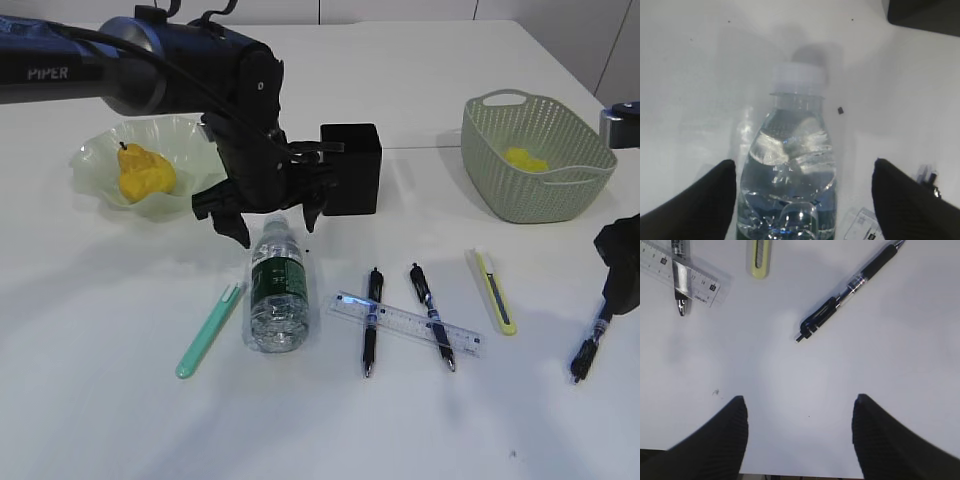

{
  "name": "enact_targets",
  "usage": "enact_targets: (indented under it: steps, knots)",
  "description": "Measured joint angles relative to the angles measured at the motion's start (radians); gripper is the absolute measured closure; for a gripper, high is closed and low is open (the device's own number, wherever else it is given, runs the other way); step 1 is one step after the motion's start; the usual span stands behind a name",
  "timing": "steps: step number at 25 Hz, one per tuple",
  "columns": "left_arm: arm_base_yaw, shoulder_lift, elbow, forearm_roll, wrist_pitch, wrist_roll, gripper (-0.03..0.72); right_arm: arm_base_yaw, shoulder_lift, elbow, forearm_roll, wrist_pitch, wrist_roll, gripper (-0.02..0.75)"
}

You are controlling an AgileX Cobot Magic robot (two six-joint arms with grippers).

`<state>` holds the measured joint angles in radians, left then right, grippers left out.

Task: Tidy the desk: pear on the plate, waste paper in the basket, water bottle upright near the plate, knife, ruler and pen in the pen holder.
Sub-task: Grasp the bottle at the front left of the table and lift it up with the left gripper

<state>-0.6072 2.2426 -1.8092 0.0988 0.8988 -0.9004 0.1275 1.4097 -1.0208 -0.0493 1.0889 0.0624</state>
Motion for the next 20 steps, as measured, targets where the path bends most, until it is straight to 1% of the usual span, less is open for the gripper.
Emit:
enact_targets:
  steps: [7,13,20]
  knots:
    - [0.0,0.023,-0.002,-0.017,0.018,0.129,0.091,0.0,0.0,0.0,0.0,-0.01,0.0,0.256]
    - [0.0,0.042,-0.002,-0.061,0.02,0.179,0.094,0.0,0.0,0.0,0.0,-0.015,0.0,0.256]
    - [0.008,0.067,-0.002,-0.086,0.022,0.193,0.094,0.0,0.0,0.0,0.0,-0.016,0.0,0.256]
